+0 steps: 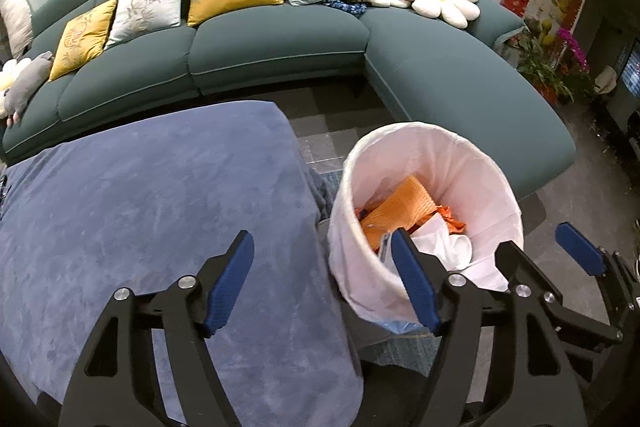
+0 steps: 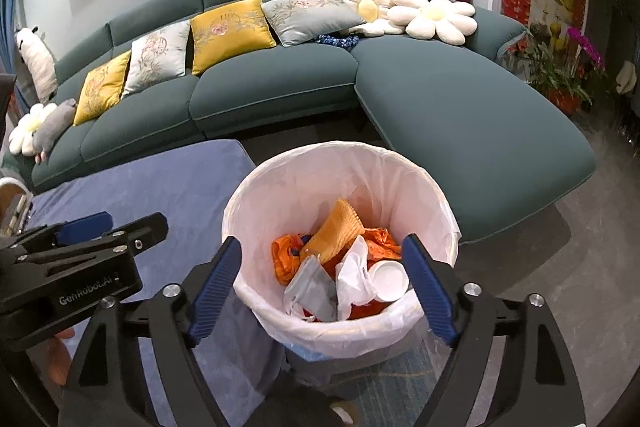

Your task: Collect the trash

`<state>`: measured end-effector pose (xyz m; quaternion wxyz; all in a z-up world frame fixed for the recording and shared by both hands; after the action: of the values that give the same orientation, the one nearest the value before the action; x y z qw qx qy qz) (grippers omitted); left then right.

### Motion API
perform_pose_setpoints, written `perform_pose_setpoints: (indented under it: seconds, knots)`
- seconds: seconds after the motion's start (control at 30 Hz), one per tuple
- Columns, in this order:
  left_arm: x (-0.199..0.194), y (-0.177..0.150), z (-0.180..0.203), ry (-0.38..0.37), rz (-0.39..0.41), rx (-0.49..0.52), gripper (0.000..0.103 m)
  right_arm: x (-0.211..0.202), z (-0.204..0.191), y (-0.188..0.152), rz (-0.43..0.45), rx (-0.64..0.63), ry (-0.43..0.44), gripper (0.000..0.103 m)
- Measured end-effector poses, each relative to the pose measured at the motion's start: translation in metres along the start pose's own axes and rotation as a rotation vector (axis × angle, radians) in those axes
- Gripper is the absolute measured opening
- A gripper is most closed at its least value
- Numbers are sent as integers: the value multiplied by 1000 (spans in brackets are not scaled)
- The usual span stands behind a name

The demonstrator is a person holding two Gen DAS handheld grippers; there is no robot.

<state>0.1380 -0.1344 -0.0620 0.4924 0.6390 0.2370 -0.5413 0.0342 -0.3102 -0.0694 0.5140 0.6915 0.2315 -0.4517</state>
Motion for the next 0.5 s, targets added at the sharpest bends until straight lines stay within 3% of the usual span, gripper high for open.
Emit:
perform_pose_setpoints:
  seconds: [0.23,0.37,0.5]
  knots:
    - [-6,-12,-14,31,11,-21,76,-5,-5,-8,-14,2,-8,86]
    - [-9,-17,-20,55,19,-26,83,-8,-5,-12,-22,-3,-30,96]
    - [-11,-22,-24,69,23,-40,86,-7,-4,-17,-37,3,-30,96]
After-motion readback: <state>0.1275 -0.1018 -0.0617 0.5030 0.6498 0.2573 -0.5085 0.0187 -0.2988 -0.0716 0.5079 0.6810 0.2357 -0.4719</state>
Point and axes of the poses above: each gripper's, at about its wrist camera, not at the fingertips, and x roughly the way its jaws point, z to its right, y to its top, the point moved 5 cm from there along x, roughly the way its jaws point, and after that the axes turned 15 degrees about -z, right-handed, at the moved point
